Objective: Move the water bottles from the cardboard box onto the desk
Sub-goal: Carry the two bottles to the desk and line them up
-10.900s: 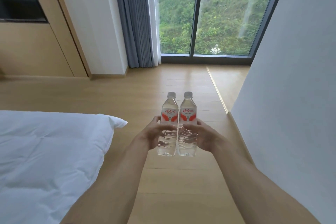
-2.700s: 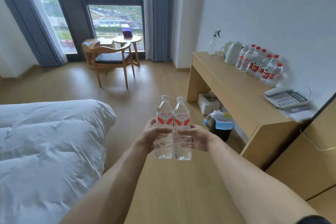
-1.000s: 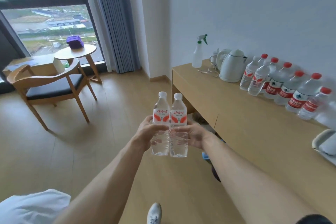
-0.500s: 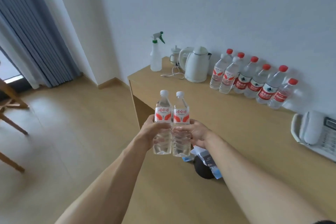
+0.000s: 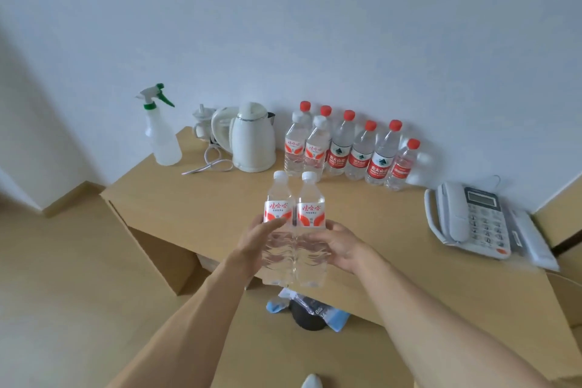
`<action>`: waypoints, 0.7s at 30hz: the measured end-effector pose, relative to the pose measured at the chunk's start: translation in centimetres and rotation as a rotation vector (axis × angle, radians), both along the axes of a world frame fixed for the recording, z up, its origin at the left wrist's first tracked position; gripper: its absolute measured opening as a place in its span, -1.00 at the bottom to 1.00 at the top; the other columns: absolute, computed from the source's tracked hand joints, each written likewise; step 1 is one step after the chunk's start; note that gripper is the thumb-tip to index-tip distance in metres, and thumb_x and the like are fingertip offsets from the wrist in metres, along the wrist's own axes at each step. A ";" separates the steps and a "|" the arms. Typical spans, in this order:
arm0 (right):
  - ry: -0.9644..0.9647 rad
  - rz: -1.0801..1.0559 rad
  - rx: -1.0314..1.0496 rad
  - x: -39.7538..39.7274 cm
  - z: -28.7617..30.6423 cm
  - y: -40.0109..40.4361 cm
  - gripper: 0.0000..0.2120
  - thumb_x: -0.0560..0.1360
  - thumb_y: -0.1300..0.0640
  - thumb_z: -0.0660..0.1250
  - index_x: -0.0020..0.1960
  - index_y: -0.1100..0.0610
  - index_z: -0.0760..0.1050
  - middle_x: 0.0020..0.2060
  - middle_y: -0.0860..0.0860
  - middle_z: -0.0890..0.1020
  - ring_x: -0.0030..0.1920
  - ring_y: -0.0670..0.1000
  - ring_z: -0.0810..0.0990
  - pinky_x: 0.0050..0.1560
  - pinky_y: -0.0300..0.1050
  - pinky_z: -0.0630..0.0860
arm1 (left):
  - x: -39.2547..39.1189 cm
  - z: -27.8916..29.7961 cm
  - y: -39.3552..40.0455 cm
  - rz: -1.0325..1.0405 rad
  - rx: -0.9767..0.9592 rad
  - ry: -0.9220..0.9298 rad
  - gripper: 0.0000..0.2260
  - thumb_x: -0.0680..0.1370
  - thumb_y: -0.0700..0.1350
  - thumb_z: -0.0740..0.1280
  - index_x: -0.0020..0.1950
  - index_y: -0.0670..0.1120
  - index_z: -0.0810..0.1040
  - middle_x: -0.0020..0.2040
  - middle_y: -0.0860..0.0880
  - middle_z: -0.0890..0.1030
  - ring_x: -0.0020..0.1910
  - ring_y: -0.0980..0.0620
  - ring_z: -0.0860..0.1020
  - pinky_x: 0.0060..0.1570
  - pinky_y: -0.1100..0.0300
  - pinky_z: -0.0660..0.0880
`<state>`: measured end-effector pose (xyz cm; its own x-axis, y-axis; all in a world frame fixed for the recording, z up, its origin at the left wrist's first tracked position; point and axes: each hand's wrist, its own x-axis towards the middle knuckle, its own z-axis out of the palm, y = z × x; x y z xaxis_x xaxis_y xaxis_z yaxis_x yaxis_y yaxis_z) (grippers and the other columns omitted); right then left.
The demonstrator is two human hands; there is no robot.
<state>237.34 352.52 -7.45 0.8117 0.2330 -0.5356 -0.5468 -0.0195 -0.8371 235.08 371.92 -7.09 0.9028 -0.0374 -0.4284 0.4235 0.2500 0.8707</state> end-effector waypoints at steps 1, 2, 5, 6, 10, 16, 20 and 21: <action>-0.004 -0.011 -0.008 0.9 -0.1 -0.5 -0.53 0.42 0.30 0.53 0.29 0.19 0.49 0.10 0.19 0.71 0.09 0.18 0.69 0.12 0.19 0.54 | 1.1 -0.1 -0.5 -0.018 -0.004 -0.005 -0.34 0.30 0.06 0.57 0.33 -0.11 0.48 0.19 -0.31 0.63 0.22 -0.36 0.59 0.23 -0.42 0.46; -0.007 -0.021 -0.018 1.7 -0.2 -1.1 -0.53 0.41 0.29 0.54 0.27 0.17 0.50 0.08 0.16 0.72 0.11 0.18 0.70 0.17 0.22 0.54 | 2.2 -0.1 -1.0 -0.038 -0.002 -0.009 -0.31 0.28 0.08 0.59 0.33 -0.11 0.48 0.19 -0.31 0.63 0.22 -0.37 0.59 0.23 -0.42 0.46; -0.012 -0.046 -0.039 4.2 -0.5 -2.8 -0.53 0.40 0.27 0.56 0.25 0.11 0.51 0.04 0.11 0.74 0.08 0.14 0.71 0.24 0.23 0.53 | 5.6 -0.3 -2.3 -0.111 0.021 -0.023 -0.29 0.26 0.10 0.60 0.33 -0.10 0.48 0.19 -0.28 0.64 0.21 -0.35 0.60 0.19 -0.45 0.47; -0.016 -0.055 -0.047 5.1 -0.5 -3.5 -0.52 0.39 0.26 0.56 0.26 0.10 0.51 0.05 0.10 0.74 0.08 0.14 0.71 0.22 0.20 0.54 | 6.6 -0.5 -2.8 -0.122 0.025 -0.022 -0.32 0.27 0.08 0.60 0.32 -0.07 0.49 0.18 -0.25 0.66 0.19 -0.33 0.62 0.16 -0.46 0.48; -0.048 -0.104 -0.047 7.9 -0.4 -6.2 -0.50 0.36 0.24 0.60 0.24 0.07 0.52 0.04 0.05 0.74 0.01 0.08 0.73 -0.11 -0.04 0.63 | 10.2 -0.6 -5.5 -0.125 0.046 -0.032 -0.26 0.19 0.02 0.62 0.32 -0.08 0.47 0.10 -0.21 0.69 0.10 -0.30 0.65 0.13 -0.24 0.55; -0.127 -0.164 -0.097 9.9 -0.8 -9.5 -0.44 0.31 0.22 0.63 0.24 0.03 0.50 0.02 -0.02 0.75 0.07 0.01 0.71 -0.14 -0.16 0.48 | 13.4 -0.3 -9.0 -0.203 0.186 -0.151 -0.23 0.08 0.07 0.60 0.25 -0.02 0.46 0.02 -0.18 0.71 0.04 -0.22 0.68 -0.08 0.03 0.56; -0.167 -0.198 -0.116 10.6 -1.3 -11.5 -0.34 0.19 0.22 0.62 0.24 0.01 0.49 -0.01 -0.10 0.74 0.04 -0.11 0.71 0.01 -0.24 0.52 | 14.6 -0.4 -10.4 -0.279 0.298 -0.267 -0.38 0.24 -0.06 0.59 0.24 0.02 0.43 -0.03 -0.08 0.73 0.02 -0.10 0.69 0.05 0.01 0.61; -0.177 -0.195 -0.126 10.7 -1.5 -11.9 -0.33 0.21 0.26 0.62 0.25 0.00 0.49 -0.01 -0.10 0.74 0.03 -0.13 0.71 0.01 -0.25 0.52 | 14.8 -0.4 -10.6 -0.299 0.335 -0.289 -0.41 0.27 -0.10 0.60 0.22 0.02 0.42 -0.06 -0.05 0.73 -0.02 -0.04 0.70 -0.01 0.10 0.62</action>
